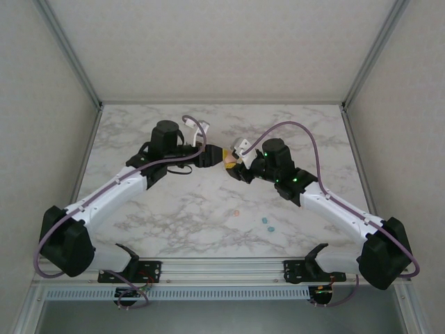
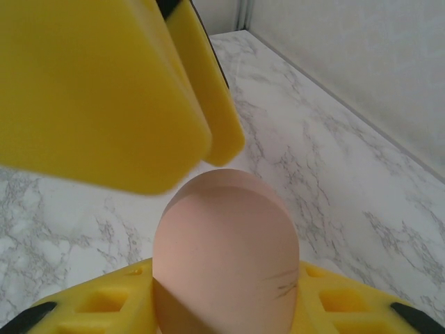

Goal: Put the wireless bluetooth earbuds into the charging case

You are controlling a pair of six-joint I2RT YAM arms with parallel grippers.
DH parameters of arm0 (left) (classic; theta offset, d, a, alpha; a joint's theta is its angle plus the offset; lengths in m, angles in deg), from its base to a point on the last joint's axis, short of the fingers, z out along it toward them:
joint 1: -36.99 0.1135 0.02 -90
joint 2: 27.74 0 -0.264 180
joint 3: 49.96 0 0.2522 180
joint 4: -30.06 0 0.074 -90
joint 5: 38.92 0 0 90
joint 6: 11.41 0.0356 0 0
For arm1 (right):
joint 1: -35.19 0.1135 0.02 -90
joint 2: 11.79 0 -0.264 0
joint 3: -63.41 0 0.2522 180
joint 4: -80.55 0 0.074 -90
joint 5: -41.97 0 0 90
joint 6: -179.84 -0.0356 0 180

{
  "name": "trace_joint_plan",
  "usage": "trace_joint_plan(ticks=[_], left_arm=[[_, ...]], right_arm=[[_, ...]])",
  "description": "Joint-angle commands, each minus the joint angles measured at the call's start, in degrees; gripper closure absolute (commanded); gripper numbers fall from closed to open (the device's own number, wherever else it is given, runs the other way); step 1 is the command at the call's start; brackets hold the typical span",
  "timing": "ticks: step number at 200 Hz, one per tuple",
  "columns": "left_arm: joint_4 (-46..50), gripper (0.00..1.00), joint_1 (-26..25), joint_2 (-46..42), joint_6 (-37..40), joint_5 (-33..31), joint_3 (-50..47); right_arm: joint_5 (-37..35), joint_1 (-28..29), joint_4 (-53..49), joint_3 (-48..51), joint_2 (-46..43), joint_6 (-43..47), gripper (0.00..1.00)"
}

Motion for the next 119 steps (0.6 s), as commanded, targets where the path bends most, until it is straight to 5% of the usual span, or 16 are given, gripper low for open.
trace_joint_plan(ticks=[1,57,96,119], left_arm=[[2.02,0.4,-0.85,1.11,1.38,0.04,2.47],[4.46,0.47,-1.89,3.11,1.67,-0.43,4.23],[5.16,0.71,-1.92,4.01,1.47,-1.98,5.3],[4.24,0.83,-1.77,3.23,-0.26,-3.14,5.02]], right_arm=[[1.58,0.87,2.33,-0.54,0.21,0.66,0.59],[1.52,0.97,3.05,-0.56,0.28,0.63,0.58],[0.79,1.05,3.71,-0.44,-0.04,0.72,0.56],[-1.01,1.05,4.63,0.19,-0.97,0.73,0.47]])
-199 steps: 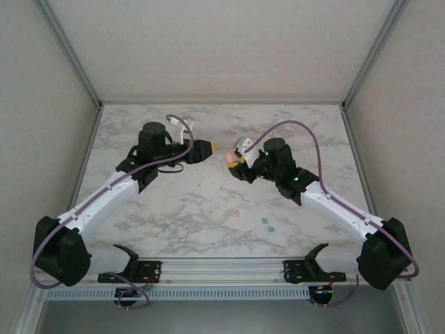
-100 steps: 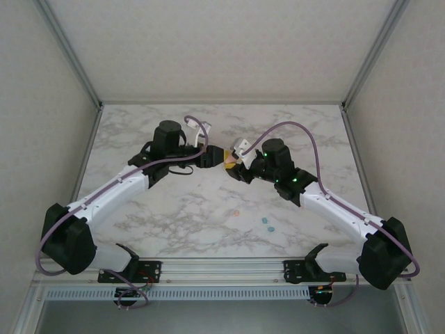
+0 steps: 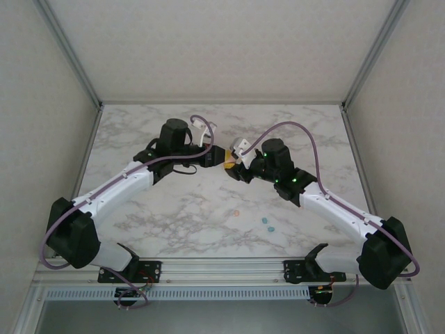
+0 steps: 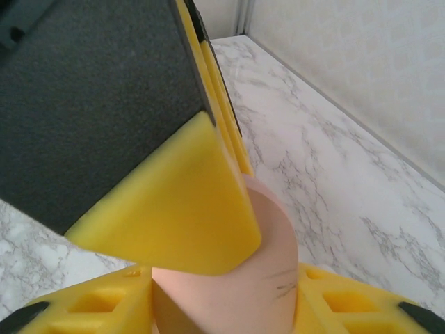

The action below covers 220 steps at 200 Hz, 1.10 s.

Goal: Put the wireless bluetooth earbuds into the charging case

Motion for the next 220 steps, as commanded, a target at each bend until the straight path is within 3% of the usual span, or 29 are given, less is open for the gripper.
trace_joint_plan(ticks=[1,38,51,83,99,117,132,145,159,180,220], left_arm=[[-0.53,0.83,-0.16,-0.44,-1.64,-1.89,1.24],[-5.87,0.89,2.99,-1.82,-10.55,-1.41,0.51],[-8.91,0.9,4.41,-2.43,-14.7,-0.53,0.1],[-13.42,0.9,6.33,-2.65,-23.55,1.13,0.9],[-14.92,0.9,6.79,-2.39,-27.48,1.02,1.23],[-17.51,0.9,7.05,-2.39,-31.13,0.62,0.95],[-19.61,0.9,7.23,-2.24,-33.73,0.53,0.79],[-20.31,0.9,7.49,-2.22,-35.02,0.25,0.66],[-21.19,0.9,7.71,-2.21,-35.94,0.34,0.33],[-22.34,0.89,7.72,-2.21,-36.75,0.65,0.35],[-23.35,0.88,7.81,-2.11,-36.63,2.46,0.66]], right_arm=[[-0.68,0.57,3.69,0.23,-1.18,0.53,0.46],[-8.11,-0.88,20.78,9.02,-7.84,-4.71,0.29],[-7.83,-3.75,24.74,11.24,-9.55,-8.51,0.14],[1.64,-14.21,27.31,10.87,-10.3,-20.85,0.15],[6.01,-15.68,26.34,9.16,-9.84,-19.51,0.15],[15.19,-15.11,8.79,-0.11,-7.64,-9.45,0.16],[11.69,-12.57,-8.42,-10.24,-2.89,-0.83,0.22],[9.0,-10.95,-15.28,-14.57,0.1,4.64,0.23],[8.75,-10.2,-11.27,-12.87,-0.02,8.54,0.23],[10.97,-10.24,2.55,-6.86,-1.38,9.76,0.24],[18.87,-10.74,8.27,-7.88,2.44,9.78,0.31]])
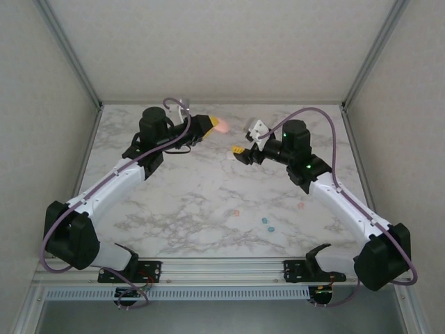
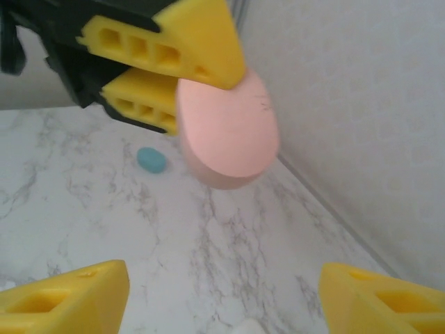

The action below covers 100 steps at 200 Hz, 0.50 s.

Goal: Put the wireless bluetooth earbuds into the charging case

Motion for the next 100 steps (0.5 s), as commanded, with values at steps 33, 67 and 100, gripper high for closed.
trace_joint_plan(ticks=[33,67,100], left_arm=[[-4.35,0.88,0.44,-1.22,-0.72,4.53,0.73],[-4.18,0.87,0.44,-1.47,-0.06,5.13,0.66],[-4.31,0.87,0.42,-1.29,-0.03,5.27,0.72]], right_arm=[[10.59,-1.13,13.11,-1.28,4.91,-1.69,0.31],[12.2,-2.11,17.81,-2.51,7.49,-5.78,0.32],[16.6,-2.32,17.54,-4.27,8.45,-7.24,0.35]])
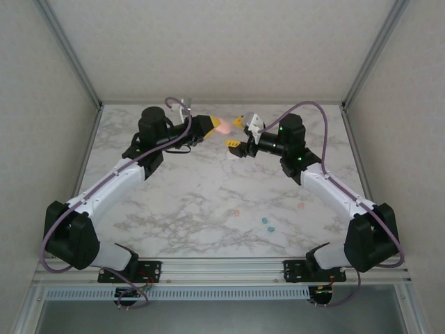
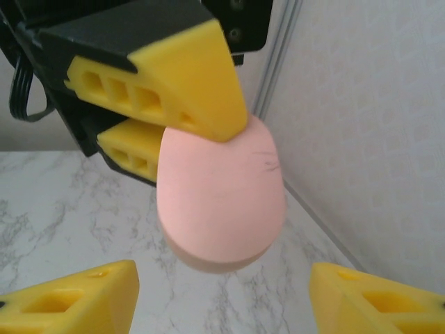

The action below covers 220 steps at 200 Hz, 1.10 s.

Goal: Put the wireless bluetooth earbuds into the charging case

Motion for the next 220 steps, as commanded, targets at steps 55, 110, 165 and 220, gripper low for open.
trace_joint_plan(ticks=[55,110,165,220], left_arm=[[-3.02,0.87,0.42,-1.34,0.34,1.56,0.55],[-3.61,0.86,0.44,-1.13,0.34,2.06,0.29],[-3.11,0.86,0.43,-0.77,0.68,2.07,0.45],[-2.61,0.8,0.51,-1.16,1.57,1.55,0.81]], right_arm=[[3.87,-0.26,3.51,-3.93,1.86,-3.58,0.4],[5.13,-0.17,4.01,-5.23,3.29,-4.55,0.41],[6.08,-0.21,4.78,-5.68,3.88,-5.79,0.45],[5.9,-0.24,0.73,-6.81,4.22,-5.11,0.58]])
